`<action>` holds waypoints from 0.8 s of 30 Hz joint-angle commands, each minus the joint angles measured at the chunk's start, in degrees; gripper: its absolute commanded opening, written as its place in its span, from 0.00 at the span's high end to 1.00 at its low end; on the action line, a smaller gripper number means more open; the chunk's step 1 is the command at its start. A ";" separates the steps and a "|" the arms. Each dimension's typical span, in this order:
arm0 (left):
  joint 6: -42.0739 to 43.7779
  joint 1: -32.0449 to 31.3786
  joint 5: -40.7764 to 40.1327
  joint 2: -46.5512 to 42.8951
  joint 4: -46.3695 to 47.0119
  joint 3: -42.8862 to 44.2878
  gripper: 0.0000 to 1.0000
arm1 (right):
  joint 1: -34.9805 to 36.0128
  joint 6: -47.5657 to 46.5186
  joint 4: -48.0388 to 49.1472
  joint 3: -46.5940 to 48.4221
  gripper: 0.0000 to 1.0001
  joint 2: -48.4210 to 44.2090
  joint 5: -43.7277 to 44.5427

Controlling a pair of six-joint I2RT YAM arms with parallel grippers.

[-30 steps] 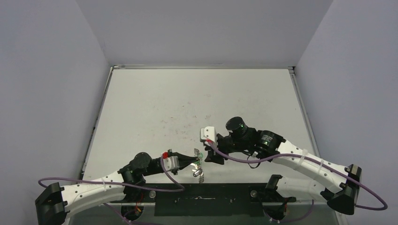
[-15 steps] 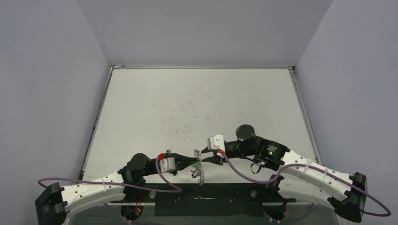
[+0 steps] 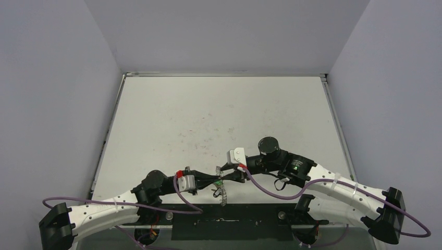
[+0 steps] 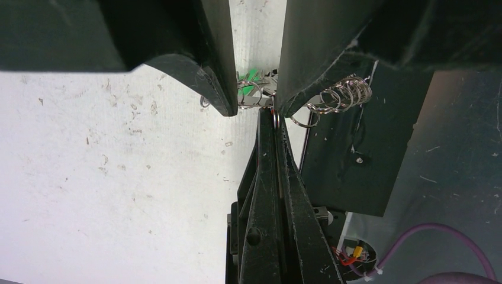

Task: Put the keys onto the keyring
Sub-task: Adjust the key on the keyring.

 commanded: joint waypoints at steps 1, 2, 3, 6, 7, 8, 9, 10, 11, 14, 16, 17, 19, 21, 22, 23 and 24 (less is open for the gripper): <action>-0.27 -0.17 0.63 -0.81 5.97 1.14 1.00 | 0.31 -0.77 1.68 0.38 0.66 0.44 -2.43; -0.30 -0.23 0.60 -0.81 5.95 1.19 1.00 | 0.31 -1.08 1.25 0.49 0.64 0.31 -2.62; -0.29 -0.18 0.62 -0.77 5.88 1.23 1.00 | 0.36 -1.32 0.91 0.59 0.63 0.21 -2.74; -0.20 -0.17 0.62 -0.84 5.54 1.31 1.00 | 0.32 -1.55 0.91 0.48 0.60 -0.25 -3.15; -0.20 -0.17 0.62 -0.89 5.50 1.32 1.00 | 0.31 -1.62 1.00 0.39 0.59 -0.27 -3.14; -0.20 -0.22 0.62 -0.89 5.51 1.32 1.00 | 0.31 -1.67 1.11 0.23 0.59 -0.16 -3.01; -0.23 -0.17 0.62 -0.90 5.50 1.35 1.00 | 0.38 -1.94 0.97 0.10 0.59 0.09 -3.01; -0.19 -0.16 0.62 -0.86 5.51 1.32 1.00 | 0.40 -2.27 0.60 0.00 0.58 0.41 -2.82; -0.20 -0.18 0.62 -0.89 5.46 1.38 1.00 | 0.40 -2.32 0.46 -0.13 0.59 0.70 -2.43; -0.39 -0.17 0.71 -0.90 5.35 1.32 1.00 | 0.40 -1.97 0.52 -0.35 0.69 1.58 -1.79; -0.40 -0.23 0.71 -1.02 5.42 1.36 1.00 | 0.46 -1.74 0.78 -0.36 0.77 1.91 -1.79; -0.43 -0.22 0.71 -1.02 5.40 1.33 1.00 | 0.47 -1.57 1.04 -0.40 0.78 2.00 -1.74; -0.52 -0.16 0.71 -1.15 5.40 1.32 1.00 | 0.44 -1.37 1.37 -0.45 0.79 2.08 -1.70; -0.45 -0.22 0.62 -1.16 5.41 1.32 1.00 | 0.40 -1.44 1.29 -0.36 0.79 2.02 -1.78; -0.47 -0.18 0.62 -1.12 5.42 1.32 1.00 | 0.40 -1.52 1.18 -0.36 0.82 2.02 -1.83; -0.49 -0.16 0.56 -1.12 5.38 1.32 1.00 | 0.40 -1.68 1.07 -0.29 0.87 1.99 -1.87; -0.46 -0.17 0.56 -1.20 5.36 1.32 1.00 | 0.40 -1.71 0.93 -0.28 0.93 1.95 -1.80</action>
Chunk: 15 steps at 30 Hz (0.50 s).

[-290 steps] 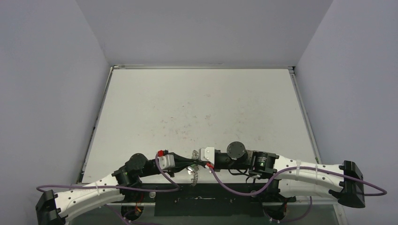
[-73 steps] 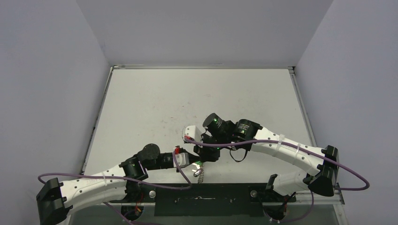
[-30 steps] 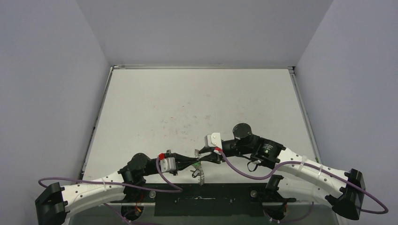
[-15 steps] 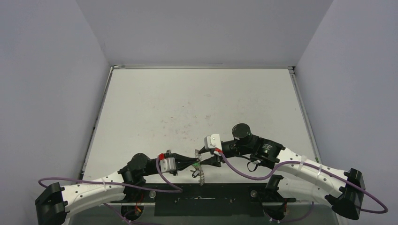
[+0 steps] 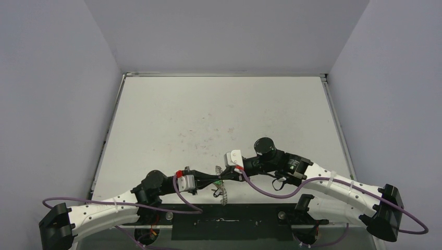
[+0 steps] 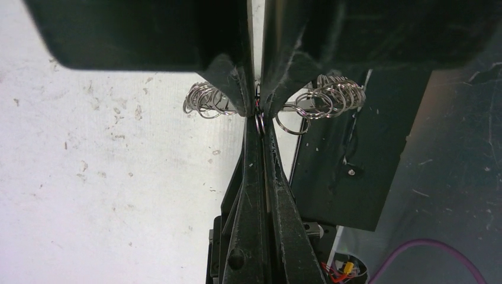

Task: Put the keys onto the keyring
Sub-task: Adjust the key on the keyring.

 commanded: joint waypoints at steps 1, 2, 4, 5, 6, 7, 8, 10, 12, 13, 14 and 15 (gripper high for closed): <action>-0.47 -0.17 0.56 -0.98 5.24 1.34 1.00 | 0.35 -0.40 1.88 0.07 1.00 -0.14 -0.62; -0.48 -0.20 0.52 -1.03 5.17 1.38 1.00 | 0.35 -0.28 1.67 0.18 1.00 -0.26 -0.44; -0.44 -0.16 0.35 -1.40 4.69 1.34 1.00 | 0.34 0.22 1.23 0.50 1.00 -0.68 0.00; -0.34 -0.16 0.26 -1.61 4.29 1.40 1.00 | 0.34 0.48 0.76 0.74 1.00 -0.80 0.29; -0.18 -0.18 0.19 -1.96 3.65 1.47 1.00 | 0.35 0.63 0.23 1.08 1.00 -0.95 0.69; -0.05 -0.17 0.04 -2.38 2.78 1.66 1.00 | 0.34 0.65 -0.63 1.79 1.00 -0.98 0.99; 0.15 -0.21 -0.23 -2.96 1.33 1.83 0.96 | 0.34 0.65 -1.84 2.49 1.00 -0.93 1.41; 0.67 -0.16 -1.15 -4.30 -1.68 2.36 0.88 | 0.40 0.49 -5.10 4.42 1.00 -0.62 2.25; 1.48 -0.21 -2.12 -5.86 -5.48 3.20 0.83 | 0.52 0.59 -8.81 6.75 1.00 0.22 3.37; 1.94 -0.19 -2.63 -6.70 -7.52 3.66 0.82 | 0.57 0.91 -10.81 8.09 1.00 0.81 4.17; 2.43 -0.17 -3.15 -7.47 -9.76 4.23 0.81 | 0.62 1.63 -12.65 9.39 1.00 1.63 5.15; 2.90 -0.20 -3.68 -8.21 -11.88 4.86 0.80 | 0.60 2.20 -14.73 10.97 1.00 2.48 6.01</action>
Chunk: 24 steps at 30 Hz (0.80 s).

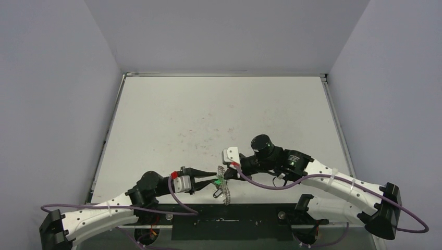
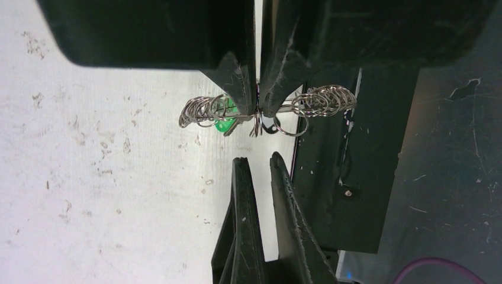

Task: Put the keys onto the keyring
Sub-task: Adjust the key on the keyring.

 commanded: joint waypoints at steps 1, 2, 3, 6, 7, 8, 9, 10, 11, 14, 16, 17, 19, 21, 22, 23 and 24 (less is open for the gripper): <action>2.32 -0.17 -3.07 -3.26 -8.67 4.96 0.80 | 0.27 2.01 -8.33 8.74 1.00 2.84 4.10; 2.72 -0.21 -3.63 -3.78 -10.84 5.63 0.79 | 0.27 2.43 -10.25 10.16 1.00 3.99 4.61; 3.18 -0.17 -4.15 -4.37 -12.61 6.27 0.79 | 0.27 3.13 -11.97 11.69 1.00 5.24 5.19; 4.38 -0.16 -5.18 -5.25 -17.08 7.89 0.75 | 0.25 5.55 -16.60 16.20 1.00 9.92 6.65; 4.62 -0.23 -5.72 -5.26 -18.23 8.32 0.75 | 0.27 6.06 -18.21 17.84 1.00 11.66 6.65; 4.80 -0.21 -6.07 -5.26 -19.29 8.77 0.74 | 0.27 6.36 -19.97 19.58 1.00 13.44 6.44; 5.10 -0.17 -6.28 -5.13 -20.31 9.28 0.73 | 0.29 6.47 -21.56 21.15 1.00 15.28 6.18; 5.27 -0.16 -6.40 -4.90 -21.34 9.85 0.73 | 0.27 6.68 -23.13 22.89 1.00 17.44 5.90; 5.39 -0.20 -6.53 -4.55 -22.22 10.34 0.73 | 0.38 6.82 -24.48 24.75 1.00 18.79 5.65; 5.92 -0.17 -6.76 -3.06 -24.72 11.78 0.71 | 0.44 7.40 -26.47 27.54 1.00 21.33 5.27; 6.06 -0.12 -7.02 -1.91 -25.93 12.52 0.70 | 0.60 7.68 -26.65 28.23 1.00 21.75 4.96; 6.13 -0.16 -7.12 -1.33 -26.26 12.88 0.70 | 0.69 7.83 -26.52 28.42 1.00 21.74 4.89; 6.15 -0.16 -7.65 -0.16 -26.48 13.28 0.70 | 0.99 7.98 -26.44 28.69 1.00 21.74 5.01; 6.51 -0.20 -7.77 1.26 -26.47 13.69 0.70 | 1.31 7.96 -26.62 28.96 1.00 21.85 5.12; 6.65 -0.21 -7.84 1.86 -26.38 13.83 0.70 | 1.55 7.93 -26.56 28.96 1.00 21.83 5.00; 6.74 -0.17 -7.91 2.43 -26.25 13.96 0.70 | 1.71 7.93 -26.49 28.89 1.00 21.87 4.93; 6.91 -0.16 -7.94 3.01 -26.06 14.06 0.70 | 1.83 8.00 -26.48 28.82 1.00 21.93 4.92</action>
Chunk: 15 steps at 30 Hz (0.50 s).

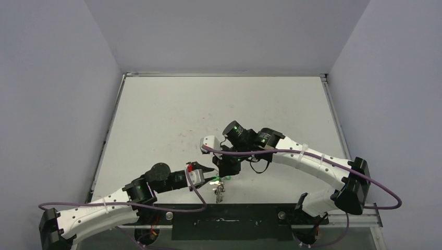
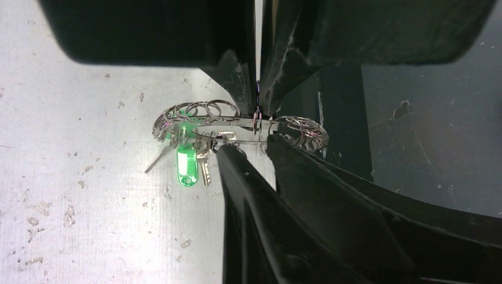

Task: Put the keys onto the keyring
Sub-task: Adjust the key on the keyring.

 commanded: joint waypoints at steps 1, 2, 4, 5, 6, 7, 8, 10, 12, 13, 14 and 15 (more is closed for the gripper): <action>1.29 -0.16 -0.91 2.17 0.25 3.63 0.70 | 1.02 1.05 0.78 2.98 1.00 -0.82 -0.60; 1.37 -0.18 -0.81 2.61 0.55 3.72 0.70 | 1.19 1.04 0.78 3.00 1.00 -0.82 -0.47; 1.46 -0.10 -0.32 3.34 1.42 3.86 0.71 | 1.53 1.17 1.03 2.92 1.00 -0.66 -0.30; 1.47 -0.15 0.03 3.67 1.86 3.94 0.72 | 1.64 1.17 1.11 2.91 1.00 -0.58 -0.21; 1.47 -0.16 0.46 3.84 2.32 3.97 0.73 | 1.70 1.15 1.17 2.88 1.00 -0.47 -0.03; 1.45 -0.16 0.91 4.02 2.70 3.96 0.74 | 1.78 1.22 1.23 2.87 1.00 -0.40 0.07; 1.45 -0.14 1.65 4.22 3.15 3.95 0.75 | 1.88 1.26 1.27 2.85 1.00 -0.38 0.16; 1.18 -0.18 2.88 4.74 4.02 3.90 0.76 | 2.09 1.32 1.47 2.84 1.00 -0.33 0.42; 1.16 -0.19 4.36 5.29 4.40 3.86 0.75 | 2.14 1.50 1.70 2.88 1.00 -0.29 0.76; 1.06 -0.13 4.80 5.54 4.42 3.86 0.74 | 2.28 1.52 1.85 2.89 1.00 -0.21 0.87; 1.03 -0.17 5.04 5.73 4.42 3.86 0.74 | 2.33 1.60 1.95 2.86 1.00 -0.16 0.93; 1.03 -0.15 5.29 5.81 4.42 3.86 0.73 | 2.33 1.68 2.02 2.85 1.00 -0.12 1.05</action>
